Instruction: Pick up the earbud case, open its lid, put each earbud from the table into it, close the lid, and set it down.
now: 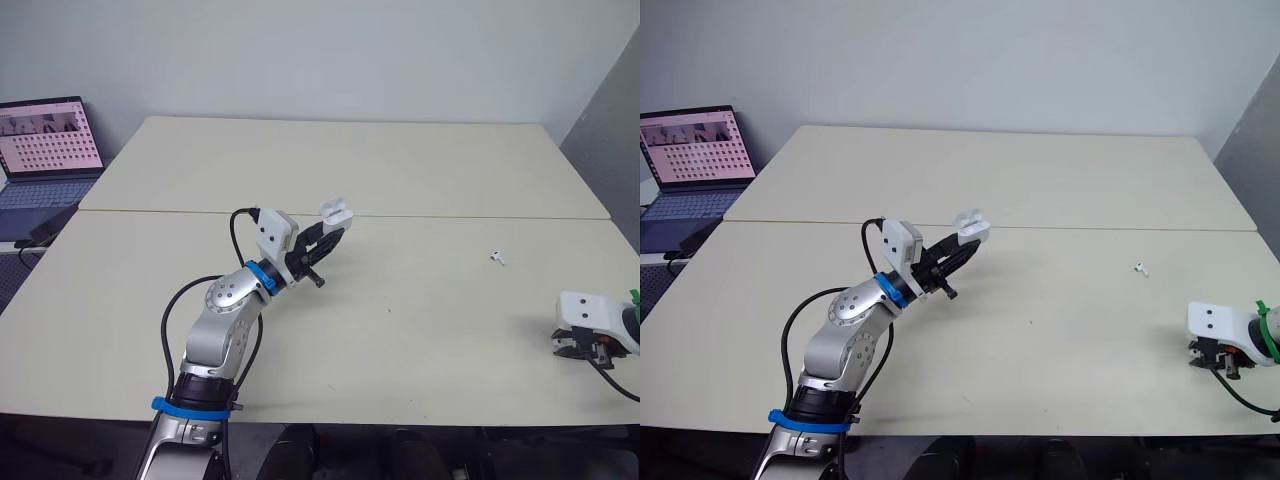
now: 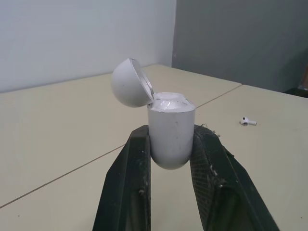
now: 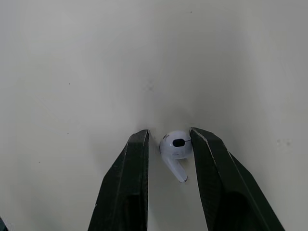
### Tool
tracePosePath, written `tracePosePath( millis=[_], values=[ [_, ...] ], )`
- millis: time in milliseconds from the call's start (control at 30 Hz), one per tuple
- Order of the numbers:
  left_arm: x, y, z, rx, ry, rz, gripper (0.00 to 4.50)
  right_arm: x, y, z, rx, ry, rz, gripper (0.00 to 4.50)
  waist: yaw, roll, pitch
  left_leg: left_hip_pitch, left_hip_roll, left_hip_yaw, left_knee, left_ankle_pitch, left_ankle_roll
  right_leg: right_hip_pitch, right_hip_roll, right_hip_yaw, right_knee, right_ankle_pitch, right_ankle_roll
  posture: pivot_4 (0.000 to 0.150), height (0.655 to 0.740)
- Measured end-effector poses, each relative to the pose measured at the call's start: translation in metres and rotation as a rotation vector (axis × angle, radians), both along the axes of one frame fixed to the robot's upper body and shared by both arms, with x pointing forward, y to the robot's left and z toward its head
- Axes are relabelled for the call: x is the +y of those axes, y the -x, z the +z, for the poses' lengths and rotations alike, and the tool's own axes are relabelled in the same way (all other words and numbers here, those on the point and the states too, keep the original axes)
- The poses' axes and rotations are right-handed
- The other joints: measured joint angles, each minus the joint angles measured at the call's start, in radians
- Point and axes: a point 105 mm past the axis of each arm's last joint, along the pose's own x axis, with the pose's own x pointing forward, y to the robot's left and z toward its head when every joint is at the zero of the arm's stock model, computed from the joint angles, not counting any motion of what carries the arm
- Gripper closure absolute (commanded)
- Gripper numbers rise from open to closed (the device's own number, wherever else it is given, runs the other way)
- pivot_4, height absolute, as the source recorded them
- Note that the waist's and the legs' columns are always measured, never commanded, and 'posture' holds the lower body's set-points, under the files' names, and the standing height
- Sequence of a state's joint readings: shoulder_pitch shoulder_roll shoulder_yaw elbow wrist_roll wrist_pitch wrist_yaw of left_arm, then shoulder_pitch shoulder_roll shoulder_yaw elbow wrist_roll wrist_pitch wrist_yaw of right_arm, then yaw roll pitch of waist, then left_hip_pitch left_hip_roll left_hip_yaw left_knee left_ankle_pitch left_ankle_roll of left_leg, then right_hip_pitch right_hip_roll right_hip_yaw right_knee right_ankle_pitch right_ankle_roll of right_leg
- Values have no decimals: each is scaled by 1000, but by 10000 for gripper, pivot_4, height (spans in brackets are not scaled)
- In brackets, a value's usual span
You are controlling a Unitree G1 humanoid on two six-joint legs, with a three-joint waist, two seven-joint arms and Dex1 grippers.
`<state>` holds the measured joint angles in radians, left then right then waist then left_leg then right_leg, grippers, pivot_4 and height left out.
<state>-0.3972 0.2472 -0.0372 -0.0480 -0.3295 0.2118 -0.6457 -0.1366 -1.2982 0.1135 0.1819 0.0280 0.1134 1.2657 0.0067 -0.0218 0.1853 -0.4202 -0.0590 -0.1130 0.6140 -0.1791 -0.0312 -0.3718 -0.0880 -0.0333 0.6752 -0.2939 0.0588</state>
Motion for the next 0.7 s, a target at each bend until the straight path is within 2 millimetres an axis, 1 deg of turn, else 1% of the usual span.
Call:
tracePosePath(
  millis=[433,700],
  values=[
    [-1,3,1,-4,4,-3,37550,-11,-2,1,8,26,-43,31175,0,0,0,0,0,0,0,0,0,0,0,1,0,0,0,1500,7400],
    [-1,3,1,-4,4,-3,37550,-8,-3,1,21,3,-83,31175,0,0,0,0,0,1,0,0,0,0,0,1,0,0,0,1500,7400]
  ],
)
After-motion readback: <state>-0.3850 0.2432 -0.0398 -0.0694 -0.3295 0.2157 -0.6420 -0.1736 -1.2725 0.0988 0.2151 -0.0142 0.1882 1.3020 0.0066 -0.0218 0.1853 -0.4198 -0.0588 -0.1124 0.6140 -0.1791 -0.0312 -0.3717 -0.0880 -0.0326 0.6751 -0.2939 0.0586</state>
